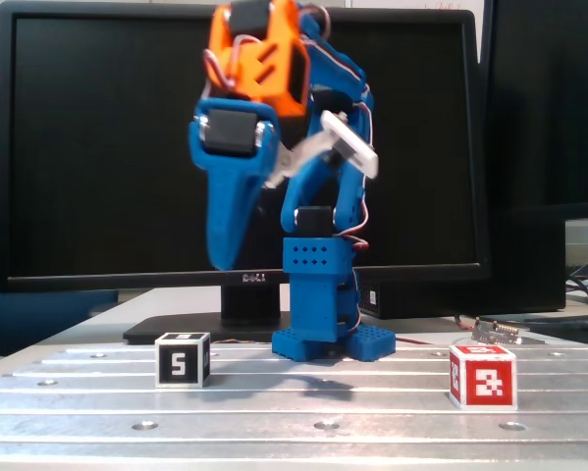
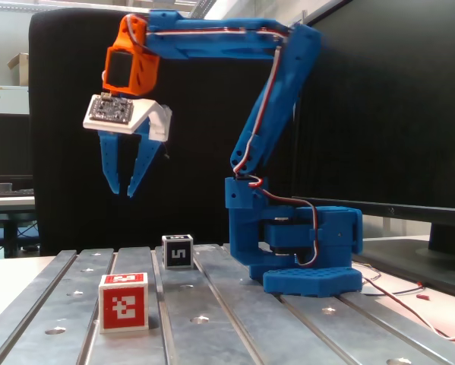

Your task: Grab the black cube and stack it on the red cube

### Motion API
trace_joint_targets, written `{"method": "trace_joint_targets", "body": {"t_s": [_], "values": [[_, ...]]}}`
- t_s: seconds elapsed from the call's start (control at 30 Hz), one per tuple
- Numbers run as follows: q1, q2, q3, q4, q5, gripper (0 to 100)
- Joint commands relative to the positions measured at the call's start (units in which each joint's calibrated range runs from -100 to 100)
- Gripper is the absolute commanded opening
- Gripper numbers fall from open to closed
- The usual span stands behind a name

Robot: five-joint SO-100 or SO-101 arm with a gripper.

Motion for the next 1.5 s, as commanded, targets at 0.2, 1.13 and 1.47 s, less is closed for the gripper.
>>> {"method": "trace_joint_targets", "body": {"t_s": [0.2, 1.13, 1.47], "values": [[12.2, 4.2, -6.0, 3.0, 11.9, 5], [22.3, 3.4, 10.7, -0.4, 18.2, 5], [22.3, 0.5, 13.4, -0.1, 15.6, 17]]}}
